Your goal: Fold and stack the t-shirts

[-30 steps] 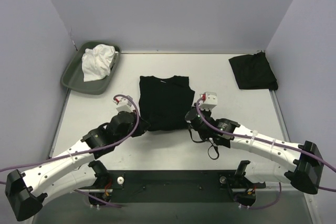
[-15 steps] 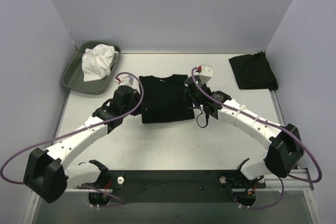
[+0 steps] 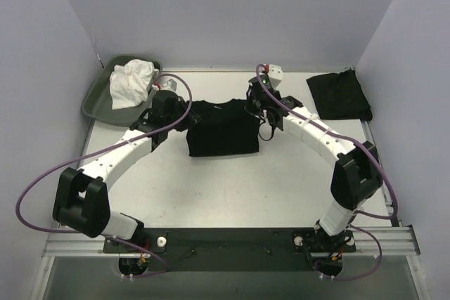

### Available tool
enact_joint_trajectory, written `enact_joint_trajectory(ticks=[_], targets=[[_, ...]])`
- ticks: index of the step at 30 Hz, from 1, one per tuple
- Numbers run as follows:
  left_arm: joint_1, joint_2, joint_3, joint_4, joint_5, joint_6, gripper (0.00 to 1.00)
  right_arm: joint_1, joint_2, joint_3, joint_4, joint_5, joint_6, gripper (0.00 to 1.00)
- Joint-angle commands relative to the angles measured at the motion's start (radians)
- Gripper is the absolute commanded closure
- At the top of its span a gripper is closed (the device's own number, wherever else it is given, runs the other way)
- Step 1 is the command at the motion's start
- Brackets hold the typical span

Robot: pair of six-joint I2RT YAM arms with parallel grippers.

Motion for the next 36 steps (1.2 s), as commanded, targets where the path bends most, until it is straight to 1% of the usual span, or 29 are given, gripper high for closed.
enact_joint_trajectory(ticks=[1,4,8,9,13,18,23,24,25,26,27,28,30,32,33,36], targets=[[0.027,0.073,0.070,0.075,0.030,0.008,1.00,-0.028,0.074,0.116,0.009,-0.039,-0.021,1.00],[0.041,0.133,0.075,0.116,0.027,0.009,1.00,-0.048,0.129,0.150,0.009,-0.054,-0.018,1.00],[0.088,0.213,0.084,0.147,0.043,-0.009,1.00,-0.071,0.208,0.210,0.007,-0.085,-0.009,1.00],[0.096,0.227,0.090,0.182,0.044,-0.011,1.00,-0.082,0.223,0.221,0.009,-0.093,-0.006,1.00],[0.131,0.322,0.127,0.215,0.041,-0.003,1.00,-0.103,0.316,0.270,0.010,-0.105,-0.006,1.00],[0.169,0.435,0.216,0.258,0.064,0.002,1.00,-0.131,0.395,0.351,0.007,-0.122,-0.003,1.00],[0.183,0.570,0.306,0.311,0.113,0.000,1.00,-0.162,0.481,0.425,-0.016,-0.137,-0.007,1.00],[0.185,0.590,0.325,0.318,0.116,0.002,0.91,-0.165,0.502,0.433,-0.019,-0.137,-0.009,0.96],[0.188,0.622,0.360,0.313,0.115,-0.003,0.66,-0.166,0.511,0.452,-0.022,-0.131,-0.015,0.86],[0.188,0.636,0.371,0.319,0.110,-0.003,0.06,-0.166,0.519,0.465,-0.026,-0.122,-0.027,0.73],[0.189,0.652,0.380,0.331,0.110,-0.006,0.04,-0.169,0.534,0.479,-0.033,-0.116,-0.032,0.39],[0.189,0.653,0.392,0.334,0.103,-0.007,0.04,-0.169,0.534,0.489,-0.040,-0.105,-0.036,0.28],[0.191,0.625,0.393,0.360,0.093,0.003,0.04,-0.169,0.507,0.476,-0.033,-0.067,-0.058,0.15],[0.189,0.586,0.386,0.373,0.081,0.012,0.04,-0.169,0.469,0.421,0.021,-0.052,-0.075,0.10],[0.189,0.543,0.388,0.373,0.082,0.025,0.04,-0.166,0.424,0.404,0.035,-0.045,-0.087,0.07],[0.177,0.464,0.393,0.329,0.104,0.037,0.04,-0.149,0.329,0.321,0.075,-0.025,-0.098,0.04]])
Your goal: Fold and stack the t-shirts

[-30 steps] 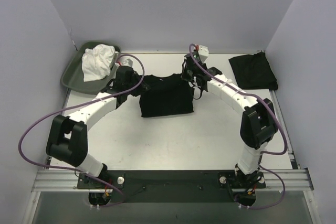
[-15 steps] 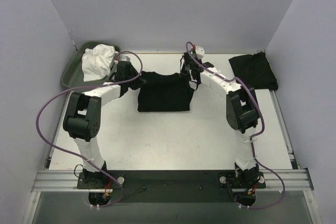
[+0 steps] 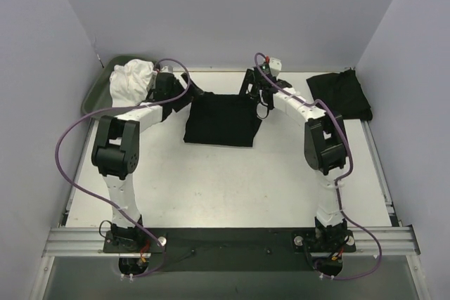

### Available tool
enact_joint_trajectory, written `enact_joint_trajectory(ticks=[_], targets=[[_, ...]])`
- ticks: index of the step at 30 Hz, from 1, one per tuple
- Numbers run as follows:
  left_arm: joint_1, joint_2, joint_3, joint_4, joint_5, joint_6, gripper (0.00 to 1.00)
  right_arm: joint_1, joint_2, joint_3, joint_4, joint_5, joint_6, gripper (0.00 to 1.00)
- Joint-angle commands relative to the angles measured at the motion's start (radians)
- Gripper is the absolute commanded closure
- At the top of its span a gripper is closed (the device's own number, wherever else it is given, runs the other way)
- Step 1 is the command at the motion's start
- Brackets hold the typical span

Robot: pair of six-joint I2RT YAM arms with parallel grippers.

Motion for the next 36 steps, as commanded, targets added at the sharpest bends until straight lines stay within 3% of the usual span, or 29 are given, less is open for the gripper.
enact_joint_trajectory(ticks=[1,8,13,19,26,31,36], targets=[[-0.012,-0.179,0.048,0.032,0.026,0.034,0.04,0.028,-0.195,-0.089,0.067,0.059,-0.044,0.03],[-0.098,-0.377,-0.185,0.064,0.029,0.014,0.03,0.128,-0.347,-0.268,0.058,-0.021,0.013,0.02],[-0.147,-0.359,-0.331,0.254,0.111,-0.018,0.03,0.157,-0.444,-0.432,0.073,0.017,0.046,0.02],[-0.181,-0.226,-0.305,0.375,0.162,0.003,0.03,0.096,-0.655,-0.590,0.021,0.140,-0.018,0.01],[-0.178,-0.097,-0.228,0.362,0.152,0.061,0.03,-0.044,-0.826,-0.624,-0.065,0.218,-0.067,0.00],[-0.183,-0.028,-0.248,0.423,0.181,0.032,0.03,-0.157,-0.785,-0.569,-0.116,0.252,-0.079,0.00],[-0.197,-0.046,-0.332,0.386,0.175,0.029,0.03,-0.265,-0.590,-0.402,-0.177,0.249,-0.081,0.00]])
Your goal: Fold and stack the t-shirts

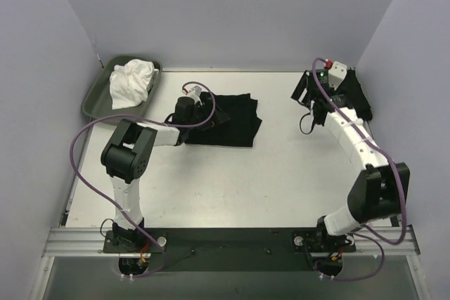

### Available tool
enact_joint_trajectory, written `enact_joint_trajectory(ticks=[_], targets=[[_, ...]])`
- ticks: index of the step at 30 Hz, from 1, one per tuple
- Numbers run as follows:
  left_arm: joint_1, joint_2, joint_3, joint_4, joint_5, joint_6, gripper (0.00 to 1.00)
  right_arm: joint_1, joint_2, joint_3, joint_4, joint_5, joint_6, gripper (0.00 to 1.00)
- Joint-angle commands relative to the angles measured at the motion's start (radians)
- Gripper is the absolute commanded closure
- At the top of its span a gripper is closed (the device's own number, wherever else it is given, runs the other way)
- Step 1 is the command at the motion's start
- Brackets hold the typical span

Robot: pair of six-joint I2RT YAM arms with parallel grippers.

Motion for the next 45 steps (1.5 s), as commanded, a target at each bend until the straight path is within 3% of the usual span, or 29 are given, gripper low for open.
enact_joint_trajectory(ticks=[1,10,19,30,38,45], targets=[[-0.017,-0.029,-0.072,0.021,0.014,0.010,0.02,-0.115,0.162,0.159,-0.082,0.037,-0.019,0.00],[-0.056,-0.183,-0.318,0.015,-0.007,0.016,0.02,-0.258,0.524,0.463,-0.096,0.028,-0.030,0.00],[-0.060,-0.369,-0.455,-0.058,-0.007,0.021,0.03,-0.332,0.752,0.650,-0.122,-0.027,0.007,0.00],[-0.068,-0.639,-0.561,-0.187,-0.024,0.047,0.03,-0.363,0.901,0.843,-0.161,-0.124,0.048,0.00],[-0.085,-0.849,-0.569,-0.295,-0.045,0.013,0.03,-0.366,1.042,1.013,-0.324,-0.300,0.119,0.00],[-0.088,-0.929,-0.555,-0.368,-0.056,0.024,0.02,-0.367,1.059,1.041,-0.428,-0.428,0.178,0.00]])
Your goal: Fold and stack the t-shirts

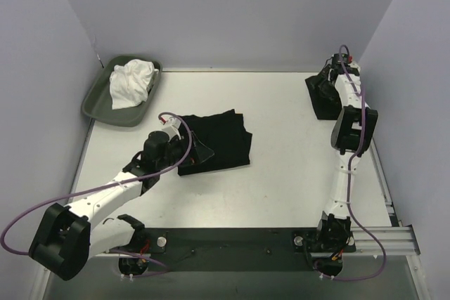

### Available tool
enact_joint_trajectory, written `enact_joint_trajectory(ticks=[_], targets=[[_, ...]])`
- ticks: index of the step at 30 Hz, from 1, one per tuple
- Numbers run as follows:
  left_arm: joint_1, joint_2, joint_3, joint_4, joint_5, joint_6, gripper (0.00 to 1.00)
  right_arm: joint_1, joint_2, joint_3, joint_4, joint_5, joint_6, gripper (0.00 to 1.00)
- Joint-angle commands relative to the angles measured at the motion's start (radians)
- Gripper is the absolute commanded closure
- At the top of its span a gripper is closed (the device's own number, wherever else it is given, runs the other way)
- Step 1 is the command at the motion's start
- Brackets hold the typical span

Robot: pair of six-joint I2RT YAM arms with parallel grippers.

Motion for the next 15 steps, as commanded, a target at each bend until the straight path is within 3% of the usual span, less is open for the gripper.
enact_joint_trajectory(ticks=[1,6,15], targets=[[-0.006,-0.049,0.019,-0.055,-0.009,-0.003,0.03,-0.003,0.010,0.025,-0.164,-0.145,0.084,0.00],[-0.006,-0.114,0.001,-0.087,-0.017,-0.009,0.02,0.012,-0.025,-0.091,-0.170,-0.253,0.125,0.00],[-0.008,-0.227,-0.021,-0.137,-0.015,-0.033,0.03,0.133,-0.227,-0.410,-0.092,-0.241,0.089,0.00]])
